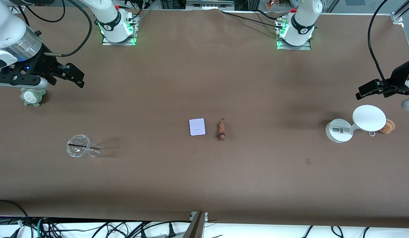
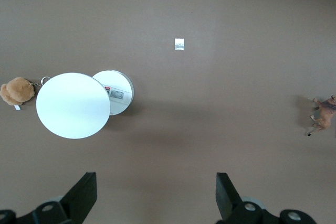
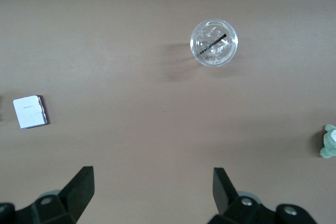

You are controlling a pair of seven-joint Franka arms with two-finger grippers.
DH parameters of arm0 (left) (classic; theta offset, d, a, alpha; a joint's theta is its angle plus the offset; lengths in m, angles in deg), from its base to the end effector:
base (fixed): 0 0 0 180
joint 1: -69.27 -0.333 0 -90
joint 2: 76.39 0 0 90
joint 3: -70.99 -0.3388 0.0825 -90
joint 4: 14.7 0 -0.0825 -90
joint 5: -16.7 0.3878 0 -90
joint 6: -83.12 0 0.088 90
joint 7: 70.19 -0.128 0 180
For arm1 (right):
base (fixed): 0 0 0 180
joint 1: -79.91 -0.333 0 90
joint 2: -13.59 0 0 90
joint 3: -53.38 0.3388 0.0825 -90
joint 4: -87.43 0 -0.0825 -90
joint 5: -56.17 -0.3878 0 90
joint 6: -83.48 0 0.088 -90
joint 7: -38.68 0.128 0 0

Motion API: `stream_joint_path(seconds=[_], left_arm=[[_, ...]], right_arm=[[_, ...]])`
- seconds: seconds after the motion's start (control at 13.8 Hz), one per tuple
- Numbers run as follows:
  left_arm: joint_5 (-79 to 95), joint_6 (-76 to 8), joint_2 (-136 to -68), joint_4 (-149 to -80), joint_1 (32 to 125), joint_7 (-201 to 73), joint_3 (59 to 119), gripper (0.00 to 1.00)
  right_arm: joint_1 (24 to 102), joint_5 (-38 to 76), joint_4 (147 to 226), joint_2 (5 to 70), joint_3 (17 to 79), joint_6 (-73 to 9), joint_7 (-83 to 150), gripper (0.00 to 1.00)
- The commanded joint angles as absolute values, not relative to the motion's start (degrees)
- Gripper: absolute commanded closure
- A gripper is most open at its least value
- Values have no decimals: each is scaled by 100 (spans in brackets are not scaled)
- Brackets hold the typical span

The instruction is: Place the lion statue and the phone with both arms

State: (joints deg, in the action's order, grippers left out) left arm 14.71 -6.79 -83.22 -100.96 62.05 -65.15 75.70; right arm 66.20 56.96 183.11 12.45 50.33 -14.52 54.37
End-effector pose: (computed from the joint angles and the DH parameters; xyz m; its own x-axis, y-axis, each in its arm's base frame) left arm 0.5941 0.0244 0.5887 0.9896 0.1312 -0.0588 0.1336 -0.9902 0.0394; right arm 0.5550 0.1026 0.6025 0.9944 -0.0862 0.0615 -0.0861 -0.9963 -0.0041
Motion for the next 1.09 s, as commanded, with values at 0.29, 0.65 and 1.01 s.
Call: stream_joint_path(seconds=[0.29, 0.65, 1.01], left_arm=[[1583, -618, -8422, -9898, 6241, -6527, 7573, 0], [1583, -618, -8422, -9898, 6233, -6536, 7573, 0], [1574, -618, -8422, -9907, 6233, -6536, 7573, 0]], right_arm=[[6594, 5696, 18078, 1412, 5066, -1425, 5476, 0], [6585, 5652, 18051, 1552, 5075, -1434, 5476, 0], [6506, 5635, 17954, 1772, 5075, -1434, 5388, 0]])
